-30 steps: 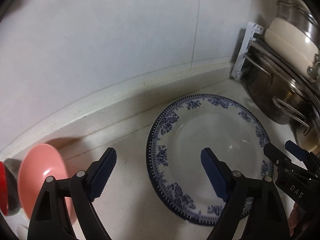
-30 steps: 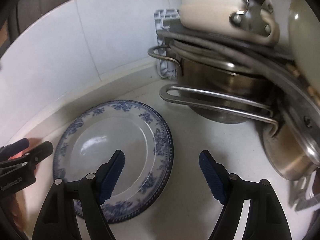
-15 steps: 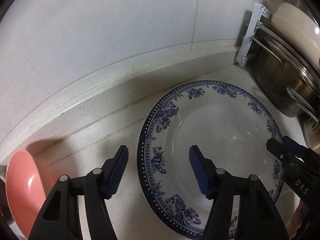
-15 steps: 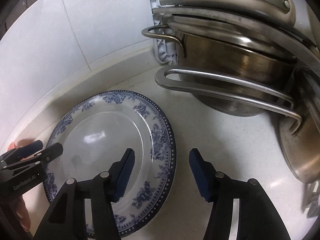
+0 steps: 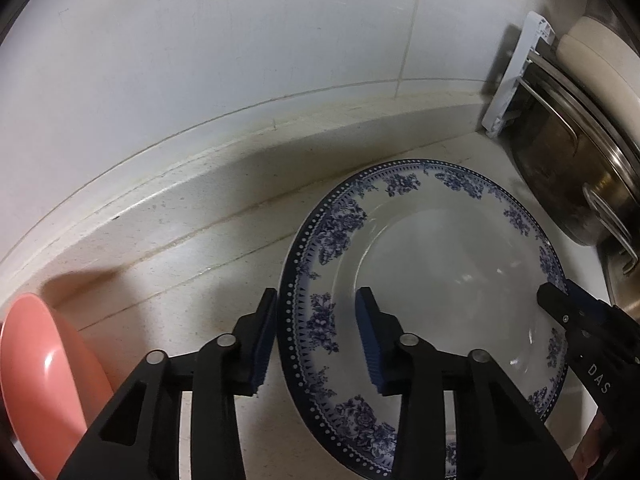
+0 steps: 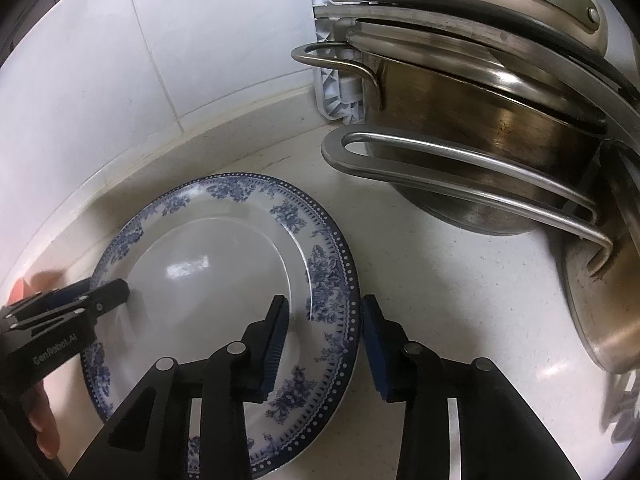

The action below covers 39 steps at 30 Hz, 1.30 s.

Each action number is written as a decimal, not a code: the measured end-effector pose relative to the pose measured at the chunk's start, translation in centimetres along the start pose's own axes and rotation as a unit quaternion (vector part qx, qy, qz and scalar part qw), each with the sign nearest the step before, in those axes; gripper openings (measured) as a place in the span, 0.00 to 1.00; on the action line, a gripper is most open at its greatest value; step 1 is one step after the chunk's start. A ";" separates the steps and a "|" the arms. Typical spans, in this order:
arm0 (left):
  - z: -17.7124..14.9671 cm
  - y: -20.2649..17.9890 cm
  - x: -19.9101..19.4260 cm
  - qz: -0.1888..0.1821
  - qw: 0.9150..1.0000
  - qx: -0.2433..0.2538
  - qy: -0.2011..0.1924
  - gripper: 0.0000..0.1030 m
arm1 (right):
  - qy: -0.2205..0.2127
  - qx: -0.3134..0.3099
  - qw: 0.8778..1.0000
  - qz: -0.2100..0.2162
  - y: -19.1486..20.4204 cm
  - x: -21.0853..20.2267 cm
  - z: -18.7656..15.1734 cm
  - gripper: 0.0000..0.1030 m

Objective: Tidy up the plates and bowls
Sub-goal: 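Close both grippers on the rim of the smaller blue-and-white plate, then lift the plate with both grippers and carry it over the green plate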

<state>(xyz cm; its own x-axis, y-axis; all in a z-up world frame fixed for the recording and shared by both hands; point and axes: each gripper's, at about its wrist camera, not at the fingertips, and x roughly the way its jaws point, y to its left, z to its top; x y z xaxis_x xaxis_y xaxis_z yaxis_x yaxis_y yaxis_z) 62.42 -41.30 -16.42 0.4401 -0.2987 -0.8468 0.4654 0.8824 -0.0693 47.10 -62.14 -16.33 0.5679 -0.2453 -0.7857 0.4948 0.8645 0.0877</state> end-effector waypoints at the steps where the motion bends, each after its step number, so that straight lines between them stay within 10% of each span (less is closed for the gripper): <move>1: 0.0 0.1 0.0 -0.001 1.000 -0.003 0.000 0.36 | 0.000 -0.001 1.000 -0.004 0.0 0.0 0.0 0.33; 39: -7.8 2.5 -15.4 0.011 0.998 -0.035 -0.050 0.35 | -0.025 -0.022 0.999 -0.004 3.9 -14.2 -4.4 0.33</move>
<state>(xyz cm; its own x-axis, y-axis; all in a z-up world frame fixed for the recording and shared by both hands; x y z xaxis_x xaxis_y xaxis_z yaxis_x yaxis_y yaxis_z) 50.82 -31.63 -7.72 0.5262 -0.3112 -0.7914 0.4022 0.9110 -0.0908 38.04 -53.37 -7.55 0.5968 -0.2732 -0.7544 0.4703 0.8809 0.0530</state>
